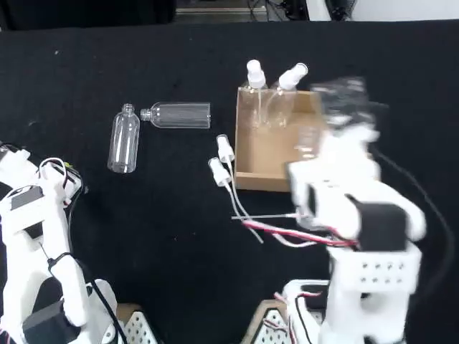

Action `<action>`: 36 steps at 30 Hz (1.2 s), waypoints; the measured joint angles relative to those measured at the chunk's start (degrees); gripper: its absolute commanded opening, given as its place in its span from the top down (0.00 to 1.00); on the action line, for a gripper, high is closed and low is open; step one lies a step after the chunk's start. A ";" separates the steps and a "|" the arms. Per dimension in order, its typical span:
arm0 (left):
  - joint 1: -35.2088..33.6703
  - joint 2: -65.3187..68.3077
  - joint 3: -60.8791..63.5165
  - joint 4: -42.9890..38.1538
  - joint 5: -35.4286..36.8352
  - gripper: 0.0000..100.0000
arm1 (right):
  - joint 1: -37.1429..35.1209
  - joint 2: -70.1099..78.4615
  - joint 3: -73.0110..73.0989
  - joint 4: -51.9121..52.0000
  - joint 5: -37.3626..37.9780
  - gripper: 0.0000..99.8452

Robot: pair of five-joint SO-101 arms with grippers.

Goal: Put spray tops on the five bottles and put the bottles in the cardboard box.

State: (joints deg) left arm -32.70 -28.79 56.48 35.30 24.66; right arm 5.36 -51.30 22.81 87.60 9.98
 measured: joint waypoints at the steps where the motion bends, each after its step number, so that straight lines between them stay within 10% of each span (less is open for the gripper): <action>1: 0.00 0.00 0.00 0.00 0.00 0.81 | 3.69 -0.62 1.93 -1.58 0.26 0.99; 12: 3.43 0.00 -11.34 15.91 -7.03 0.81 | 15.91 -3.08 32.88 -34.64 -12.92 0.99; 21: 23.65 0.18 -24.09 31.65 -20.57 0.81 | 16.44 -15.56 48.44 -42.11 -18.64 0.99; 30: 49.85 0.26 -22.51 28.04 -18.99 0.81 | 16.53 -31.91 58.64 -44.92 -18.73 0.99; 36: 52.13 0.26 -14.07 14.68 -3.08 0.73 | 16.53 -40.88 62.33 -44.92 -18.73 0.99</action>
State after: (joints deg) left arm 19.43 -28.53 42.42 49.98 21.58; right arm 21.89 -92.18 85.14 42.68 -8.75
